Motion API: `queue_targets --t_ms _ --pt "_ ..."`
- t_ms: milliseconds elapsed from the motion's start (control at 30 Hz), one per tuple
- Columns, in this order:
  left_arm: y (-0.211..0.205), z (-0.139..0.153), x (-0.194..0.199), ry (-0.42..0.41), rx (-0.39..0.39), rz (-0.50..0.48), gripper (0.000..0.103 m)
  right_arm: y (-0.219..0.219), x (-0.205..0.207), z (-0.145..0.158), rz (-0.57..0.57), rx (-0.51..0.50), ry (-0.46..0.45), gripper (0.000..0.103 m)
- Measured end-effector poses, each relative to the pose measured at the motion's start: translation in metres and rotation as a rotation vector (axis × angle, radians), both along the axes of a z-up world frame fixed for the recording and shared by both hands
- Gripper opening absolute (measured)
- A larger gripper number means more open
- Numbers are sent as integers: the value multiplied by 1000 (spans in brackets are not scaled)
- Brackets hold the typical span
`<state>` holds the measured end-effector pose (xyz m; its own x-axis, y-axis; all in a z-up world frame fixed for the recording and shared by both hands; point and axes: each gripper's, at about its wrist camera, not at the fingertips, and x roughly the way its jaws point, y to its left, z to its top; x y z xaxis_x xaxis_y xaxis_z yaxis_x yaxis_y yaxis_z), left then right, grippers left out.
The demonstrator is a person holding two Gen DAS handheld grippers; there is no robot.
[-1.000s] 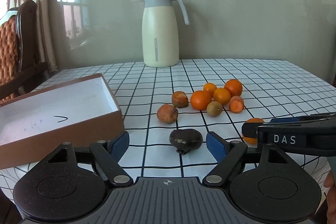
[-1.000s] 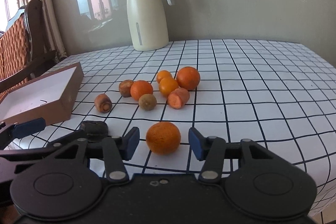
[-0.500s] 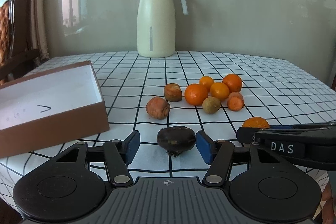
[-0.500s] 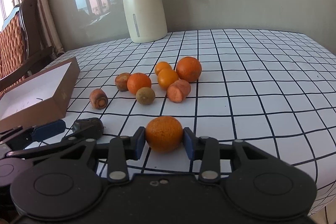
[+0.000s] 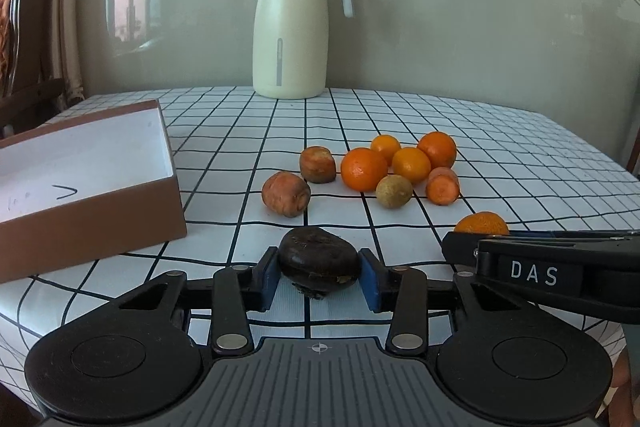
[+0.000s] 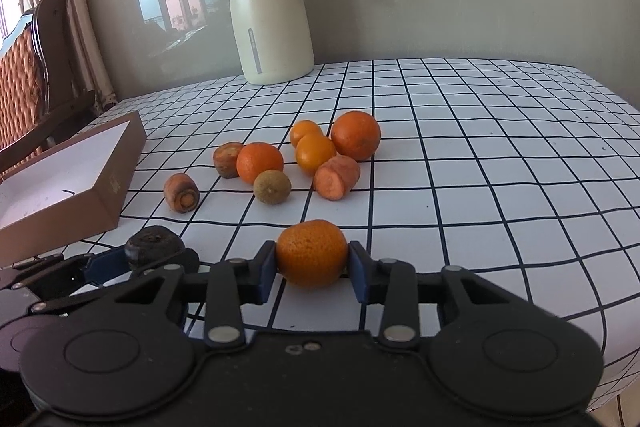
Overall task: Organize fruits
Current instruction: 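Carry both fruits over the white box and open both tools to drop them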
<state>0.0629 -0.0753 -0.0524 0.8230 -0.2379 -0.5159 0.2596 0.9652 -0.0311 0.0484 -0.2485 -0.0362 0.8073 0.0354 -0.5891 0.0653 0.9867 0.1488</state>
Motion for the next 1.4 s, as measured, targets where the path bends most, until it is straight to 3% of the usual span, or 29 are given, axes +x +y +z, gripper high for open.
queue_targets --t_ms 467,867,1400 --pt "16 12 -9 -41 -16 27 41 -1 -11 6 12 27 -38 28" --pt "65 34 -28 -117 -27 91 41 32 -20 19 190 56 -132 28" --pt "192 54 -46 -198 -55 427 41 102 17 41 422 109 -247 28"
